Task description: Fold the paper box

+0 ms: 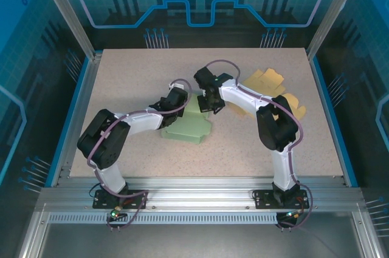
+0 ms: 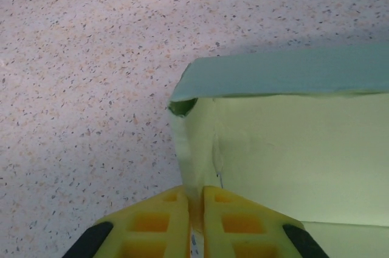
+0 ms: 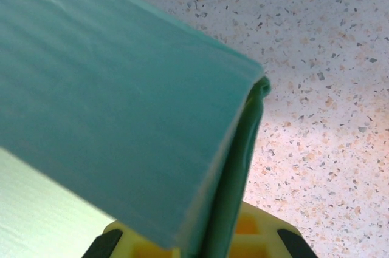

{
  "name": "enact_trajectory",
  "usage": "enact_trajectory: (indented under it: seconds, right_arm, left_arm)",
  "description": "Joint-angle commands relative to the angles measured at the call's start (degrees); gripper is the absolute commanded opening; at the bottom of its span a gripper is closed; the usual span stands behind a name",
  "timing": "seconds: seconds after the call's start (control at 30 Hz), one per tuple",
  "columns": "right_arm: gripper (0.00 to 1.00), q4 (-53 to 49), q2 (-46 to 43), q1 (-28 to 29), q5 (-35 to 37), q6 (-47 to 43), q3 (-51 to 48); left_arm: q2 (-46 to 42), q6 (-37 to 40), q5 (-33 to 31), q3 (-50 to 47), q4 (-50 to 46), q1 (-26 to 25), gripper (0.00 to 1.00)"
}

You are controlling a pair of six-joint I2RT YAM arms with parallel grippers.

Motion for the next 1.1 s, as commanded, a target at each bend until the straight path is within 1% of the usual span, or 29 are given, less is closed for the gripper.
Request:
enact_trajectory:
  seconds: [0.0, 0.1, 0.2, 0.27, 0.47, 0.53, 0.67, 0.77, 0.9, 0.97, 1.03, 1.07]
  right_arm:
    - [0.00, -2.00, 2.12, 1.02, -3.05, -1.25, 0.46]
    - [0.00, -3.82, 3.48, 0.88, -2.87, -1.84, 2.65]
    - [0.00, -6.67, 4.79, 0.79, -3.46, -2.83, 5.43]
    - [0.00, -8.48, 5.48, 0.58, -4.61, -3.39, 6.97]
    - [0.00, -10.10, 7.83, 0.35, -12.70, -4.16, 9.71]
    - [0.00, -10.51, 8.78, 0.38, -13.83, -4.19, 10.25]
    - [0.00, -11.65, 11.17, 0.18, -14.91, -4.09, 12.98]
    - [0.00, -12.63, 12.74, -0.08, -15.17, -4.14, 15.23]
    - [0.00, -13.76, 14.33, -0.70, -15.72, -4.22, 17.30]
    - [0.00, -14.35, 14.93, -0.85, -15.85, -4.31, 18.40]
    - [0.00, -14.73, 14.94, -0.96, -15.94, -4.18, 19.24]
    - [0.00, -14.95, 16.72, -1.03, -16.13, -4.15, 19.81]
  left_arm:
    - [2.36, -3.64, -3.07, 2.57, -9.79, -0.20, 0.08]
    - [2.71, -6.94, -3.72, 4.84, -17.10, -0.19, 0.00]
    - [2.63, -8.52, -3.37, 7.14, -24.86, -0.20, 0.00]
    - [2.19, -8.67, -1.94, 8.78, -30.24, -0.16, 0.00]
    - [5.02, -8.26, 1.43, 16.83, -47.57, -0.28, 0.00]
    - [5.89, -8.43, 2.41, 17.96, -50.28, -0.28, 0.00]
    - [9.90, -7.96, 1.56, 20.50, -53.26, 0.07, 0.02]
    - [13.31, -7.77, 2.15, 22.24, -53.54, 0.71, 0.03]
    - [15.47, -7.26, 2.80, 23.52, -52.97, 1.35, 0.04]
    - [16.72, -6.73, 1.88, 24.77, -54.13, 1.73, 0.07]
    - [18.00, -6.28, 0.17, 26.21, -56.24, 2.08, 0.07]
    - [18.77, -6.22, -1.25, 27.16, -57.43, 2.17, 0.06]
